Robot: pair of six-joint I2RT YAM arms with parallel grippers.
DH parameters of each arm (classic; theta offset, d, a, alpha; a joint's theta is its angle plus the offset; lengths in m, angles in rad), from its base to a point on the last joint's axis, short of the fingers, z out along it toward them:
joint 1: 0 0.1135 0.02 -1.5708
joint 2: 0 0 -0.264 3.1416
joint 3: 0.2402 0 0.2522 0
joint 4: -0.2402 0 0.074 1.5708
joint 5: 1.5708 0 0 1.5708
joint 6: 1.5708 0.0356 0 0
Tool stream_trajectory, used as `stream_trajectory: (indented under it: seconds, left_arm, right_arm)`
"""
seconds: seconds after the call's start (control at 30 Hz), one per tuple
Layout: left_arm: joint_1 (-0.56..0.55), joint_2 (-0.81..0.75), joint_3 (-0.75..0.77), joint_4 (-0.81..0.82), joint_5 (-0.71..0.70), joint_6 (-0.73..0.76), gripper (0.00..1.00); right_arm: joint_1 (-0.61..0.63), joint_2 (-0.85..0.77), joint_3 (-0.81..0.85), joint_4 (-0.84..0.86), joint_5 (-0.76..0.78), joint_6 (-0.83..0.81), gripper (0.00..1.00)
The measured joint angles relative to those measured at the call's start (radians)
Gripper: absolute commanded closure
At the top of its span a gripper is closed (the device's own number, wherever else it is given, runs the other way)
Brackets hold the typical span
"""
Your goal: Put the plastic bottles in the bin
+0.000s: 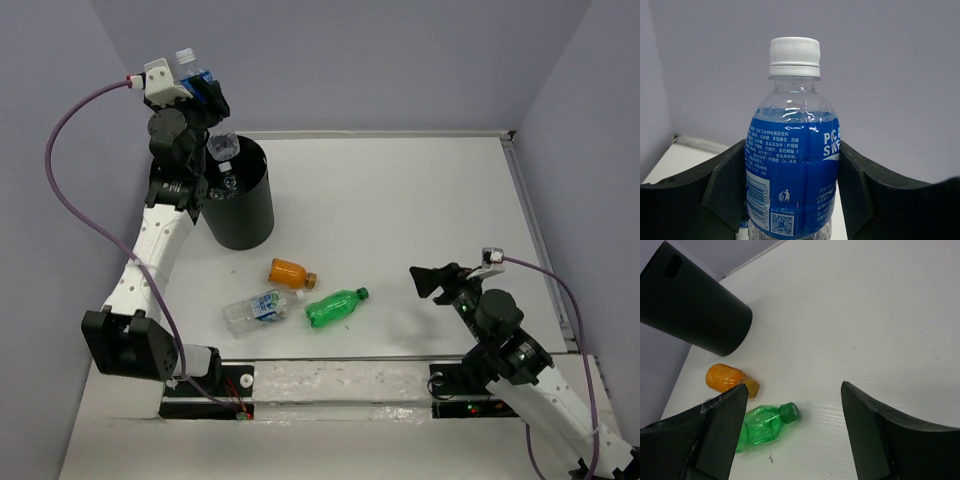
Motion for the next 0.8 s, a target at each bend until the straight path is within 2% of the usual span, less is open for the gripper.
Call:
stream_trajectory:
  seconds: [0.17,0.3,0.37,0.4,0.5,0.8]
  left_arm:
    - [0.054,0.065,-0.113,0.012,-0.071,0.000,0.44]
    - [0.055,0.082,-0.159,0.037,-0.096,0.011,0.39]
    - [0.055,0.078,-0.193,0.075,-0.103,0.013,0.25]
    - [0.055,0.077,-0.211,0.092,-0.106,0.013,0.13]
    - [0.055,0.066,-0.259,0.112,-0.118,0.017,0.01]
    - [0.055,-0.031,-0.323,0.139,-0.140,0.006,0.01]
  right_arm:
    - [0.000,0.026,0.000,0.023,-0.042,-0.023,0.19]
    - [0.000,0.053,0.000,0.054,-0.074,-0.040,0.19]
    - [0.000,0.083,0.002,0.068,-0.092,-0.051,0.19]
    - [0.000,0.104,0.004,0.076,-0.102,-0.056,0.19]
    - [0.000,0.165,0.017,0.101,-0.144,-0.071,0.19]
    - [0.000,0.311,0.053,0.200,-0.264,-0.095,0.19]
